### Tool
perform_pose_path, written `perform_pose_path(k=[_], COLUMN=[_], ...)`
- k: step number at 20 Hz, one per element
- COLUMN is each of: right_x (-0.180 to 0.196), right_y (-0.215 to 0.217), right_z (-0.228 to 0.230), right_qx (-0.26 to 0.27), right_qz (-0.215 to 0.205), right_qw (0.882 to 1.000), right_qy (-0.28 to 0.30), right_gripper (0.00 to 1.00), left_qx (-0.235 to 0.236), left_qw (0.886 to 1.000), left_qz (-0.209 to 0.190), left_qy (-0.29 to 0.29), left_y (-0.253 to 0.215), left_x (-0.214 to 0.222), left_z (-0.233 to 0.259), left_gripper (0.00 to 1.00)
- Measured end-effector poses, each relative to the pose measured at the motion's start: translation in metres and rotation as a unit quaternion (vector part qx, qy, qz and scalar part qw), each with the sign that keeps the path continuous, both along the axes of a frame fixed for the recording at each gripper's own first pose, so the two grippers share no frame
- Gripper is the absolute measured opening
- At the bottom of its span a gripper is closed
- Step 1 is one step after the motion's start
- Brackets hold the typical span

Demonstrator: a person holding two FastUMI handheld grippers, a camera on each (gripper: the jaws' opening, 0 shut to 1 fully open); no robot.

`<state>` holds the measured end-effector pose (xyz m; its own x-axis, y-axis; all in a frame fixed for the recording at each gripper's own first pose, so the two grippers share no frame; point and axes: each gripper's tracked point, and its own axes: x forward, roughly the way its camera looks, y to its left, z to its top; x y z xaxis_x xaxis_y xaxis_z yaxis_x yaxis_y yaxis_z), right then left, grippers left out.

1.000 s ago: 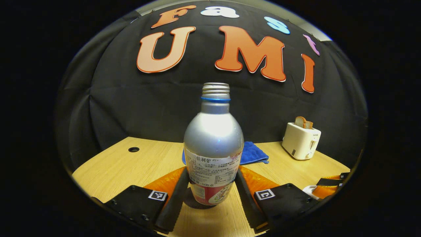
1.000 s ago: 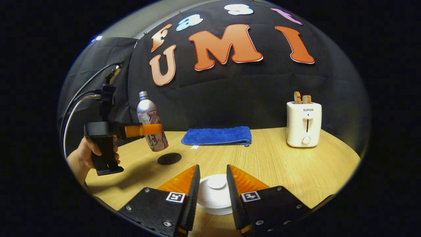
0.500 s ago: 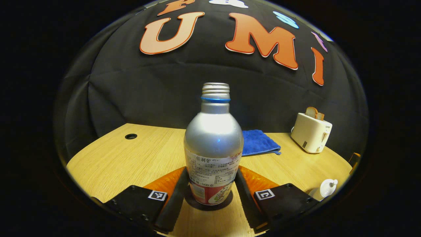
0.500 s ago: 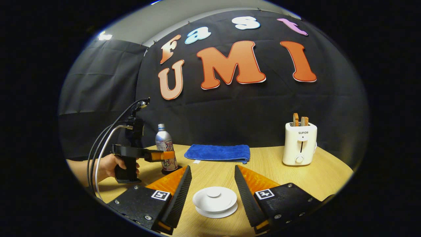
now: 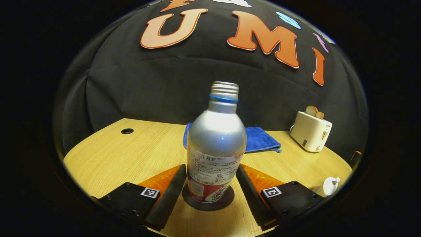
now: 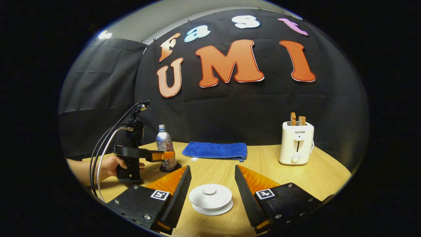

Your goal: Open the teacup lid with one hand, grasp the water bottle and pour water into the teacup with the other hand; after pouring, place the water bottle on the coaster and then close the teacup lid.

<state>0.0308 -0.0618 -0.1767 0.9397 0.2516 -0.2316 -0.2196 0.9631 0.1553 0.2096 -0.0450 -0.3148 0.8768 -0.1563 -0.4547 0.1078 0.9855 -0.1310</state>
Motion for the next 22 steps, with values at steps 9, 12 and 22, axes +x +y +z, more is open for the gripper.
perform_pose_path(k=[9, 12, 22], right_x=[-0.007, -0.01, -0.048], right_y=[0.002, 0.008, 0.046], right_z=[0.036, 0.056, 0.107], right_qx=[-0.018, -0.032, -0.05], right_qz=[-0.057, -0.08, -0.083], right_qw=[0.998, 0.995, 0.992], right_qy=[-0.031, -0.047, -0.08], right_gripper=[0.81, 0.8, 0.8], left_qx=[-0.009, -0.01, 0.022], left_qw=[0.997, 0.993, 0.978], left_qz=[-0.007, 0.007, 0.025], left_qy=[-0.081, -0.119, -0.205], left_y=[0.008, 0.024, 0.037], left_x=[-0.057, -0.086, -0.184], left_z=[0.088, 0.128, 0.209], left_gripper=[0.97, 0.96, 0.96])
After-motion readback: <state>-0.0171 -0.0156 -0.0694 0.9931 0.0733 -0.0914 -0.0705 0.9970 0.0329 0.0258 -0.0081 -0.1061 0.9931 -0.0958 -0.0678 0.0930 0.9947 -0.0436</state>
